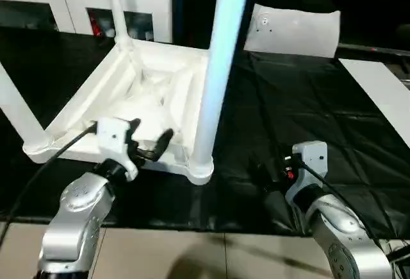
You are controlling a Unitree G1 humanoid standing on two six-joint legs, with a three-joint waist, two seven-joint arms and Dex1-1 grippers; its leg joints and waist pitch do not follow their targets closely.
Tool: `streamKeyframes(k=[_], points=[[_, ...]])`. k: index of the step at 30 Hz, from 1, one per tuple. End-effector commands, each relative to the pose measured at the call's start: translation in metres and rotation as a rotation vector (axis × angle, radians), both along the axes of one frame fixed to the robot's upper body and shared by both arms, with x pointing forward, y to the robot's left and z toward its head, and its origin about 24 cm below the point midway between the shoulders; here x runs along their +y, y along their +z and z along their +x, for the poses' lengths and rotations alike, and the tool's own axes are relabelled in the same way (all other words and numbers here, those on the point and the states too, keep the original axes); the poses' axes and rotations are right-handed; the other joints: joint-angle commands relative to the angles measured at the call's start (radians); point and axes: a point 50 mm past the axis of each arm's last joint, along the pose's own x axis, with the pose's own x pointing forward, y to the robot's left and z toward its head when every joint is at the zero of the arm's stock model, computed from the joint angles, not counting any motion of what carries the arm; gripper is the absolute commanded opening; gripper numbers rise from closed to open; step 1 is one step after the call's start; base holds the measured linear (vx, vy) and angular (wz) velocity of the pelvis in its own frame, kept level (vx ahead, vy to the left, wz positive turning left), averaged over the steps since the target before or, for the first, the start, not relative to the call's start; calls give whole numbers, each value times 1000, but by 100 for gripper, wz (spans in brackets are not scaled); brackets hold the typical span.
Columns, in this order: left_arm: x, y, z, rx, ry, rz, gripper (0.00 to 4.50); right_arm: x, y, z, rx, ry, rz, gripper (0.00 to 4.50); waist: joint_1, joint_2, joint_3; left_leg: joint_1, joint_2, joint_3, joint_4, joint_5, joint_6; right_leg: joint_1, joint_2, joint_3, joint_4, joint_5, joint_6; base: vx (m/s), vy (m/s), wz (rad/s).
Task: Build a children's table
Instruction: Move to table
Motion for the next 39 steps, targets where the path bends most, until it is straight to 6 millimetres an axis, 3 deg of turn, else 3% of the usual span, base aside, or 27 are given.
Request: streamKeyframes(k=[1,2,3,5,6,9,12,15,17,20,24,27,31,39], points=[[-4,0,8,-2,-130,48,444,-5,3,7,-3,2,-13,450,1,15,-31,-6,82,-29,-112,-237,-19,11,-90,63,-96,-298,-148,0,0,0],[-6,-2,14,29,-281,77,444,-5,3,8,20,59,-9,450,4,26,-34,-7,81,-30,-112,-213,-18,10,-89,62,-90,-253,-156,0,0,0],[-7,-1,16,36,-327,90,444,-4,3,8,27,88,-3,450,5,23,-36,-4,79,-27,-112,-205,-12,10,-85,60,-90,-232,-155,0,0,0],[-8,-1,20,53,-435,140,444,-4,4,7,28,158,-14,450,9,24,-44,-14,83,-25,-107,-112,1,21,-92,58,-76,-89,-185,0,0,0],[-8,-1,20,53,-435,140,444,-4,4,7,28,158,-14,450,10,21,-51,-17,83,-21,-101,-44,15,26,-92,56,-64,24,-209,0,0,0],[-7,-1,23,76,-531,201,418,-3,5,5,22,235,-36,450,12,27,-59,-18,80,-15,-92,44,52,27,-90,51,-54,162,-246,0,0,0],[-4,0,27,101,-632,268,395,-1,6,1,33,336,-45,450,17,26,-55,-22,86,-13,-94,21,74,27,-95,48,-57,118,-276,0,0,0],[0,1,32,148,-758,369,375,0,7,-3,54,457,-67,450,19,23,-51,-20,91,-12,-100,-31,66,25,-95,47,-63,43,-279,0,0,0],[2,1,34,165,-802,401,356,0,7,-4,64,500,-74,450,23,27,-49,-15,93,-9,-101,-62,61,22,-96,49,-67,-5,-269,0,0,0],[2,4,39,172,-821,400,332,0,7,-6,77,538,-72,450,28,22,-49,-16,98,-1,-102,-77,39,20,-101,49,-68,-42,-274,0,0,0],[8,3,45,212,-854,495,305,0,6,-8,88,580,-90,450,32,25,-50,-17,101,2,-103,-73,26,18,-101,49,-67,-43,-268,0,0,0],[12,4,52,221,-847,539,278,0,6,-9,96,598,-90,450,33,20,-52,-19,98,4,-101,-57,30,19,-101,50,-67,-26,-261,0,0,0],[10,7,58,232,-867,535,246,2,6,-13,113,649,-78,450,35,24,-54,-19,101,4,-99,-37,36,20,-102,48,-61,17,-282,0,0,0],[9,5,66,232,-865,565,195,5,5,-17,128,688,-74,450,38,21,-55,-18,104,6,-100,-53,29,20,-106,49,-64,-1,-288,0,0,0]])
